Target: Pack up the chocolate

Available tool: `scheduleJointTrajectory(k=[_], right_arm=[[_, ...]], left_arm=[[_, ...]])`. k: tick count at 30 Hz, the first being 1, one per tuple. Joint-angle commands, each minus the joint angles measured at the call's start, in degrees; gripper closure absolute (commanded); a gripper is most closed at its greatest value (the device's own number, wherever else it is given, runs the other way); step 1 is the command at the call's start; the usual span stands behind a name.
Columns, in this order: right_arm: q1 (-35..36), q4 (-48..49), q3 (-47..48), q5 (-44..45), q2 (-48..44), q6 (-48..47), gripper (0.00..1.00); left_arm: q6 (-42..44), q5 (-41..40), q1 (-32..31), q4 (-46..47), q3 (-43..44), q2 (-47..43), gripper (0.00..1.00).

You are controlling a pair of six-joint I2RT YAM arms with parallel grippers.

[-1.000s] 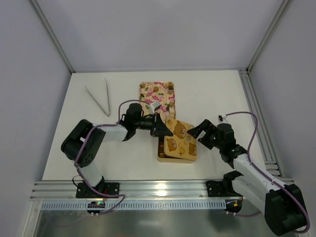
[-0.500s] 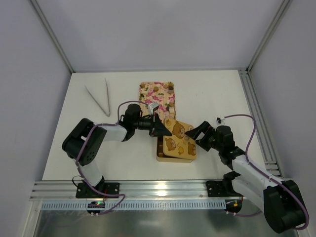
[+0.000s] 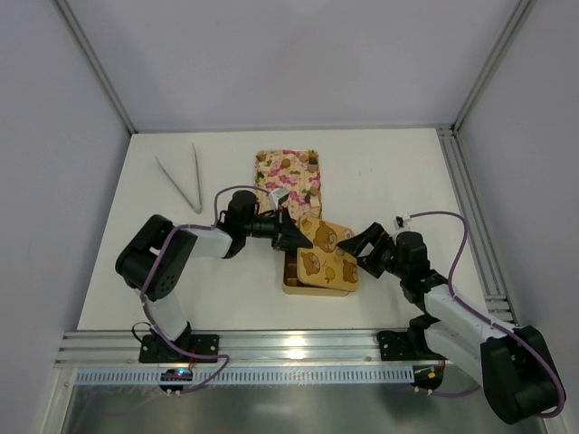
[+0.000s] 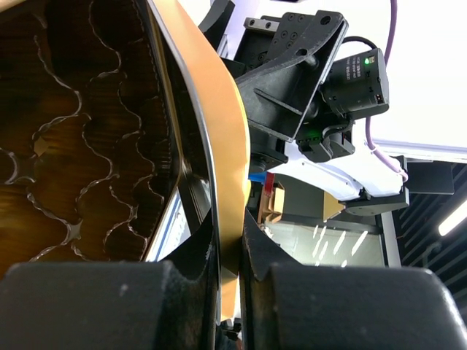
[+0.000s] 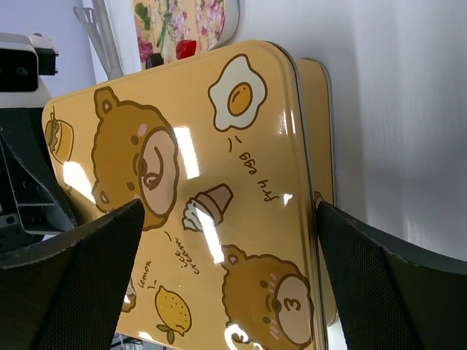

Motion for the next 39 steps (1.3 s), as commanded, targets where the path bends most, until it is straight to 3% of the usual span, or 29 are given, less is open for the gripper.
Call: scheduleJointTrajectory(k=[1, 6, 19, 39], right_arm=[[0.2, 3.6, 0.0, -0.8, -0.7, 0.9, 0.0], [0.2, 2.8, 0.3, -0.9, -1.8, 1.2, 0.0], [0.2, 2.1, 0.8, -1.2, -2.3, 1.2, 0.0], [0.3, 2.4, 1.1, -1.1, -1.1, 1.0, 0.0]], left_arm=[[0.3, 0.0, 0.8, 2.5, -0.4, 0.4, 0.91], [0.8, -0.2, 1.3, 1.2, -0.4, 0.3, 0.84], [10.6, -2.7, 2.8, -16.8, 2.3, -3.0, 0.69], [21.9, -4.9, 6.6, -35.0, 5.6, -6.3, 0.64]])
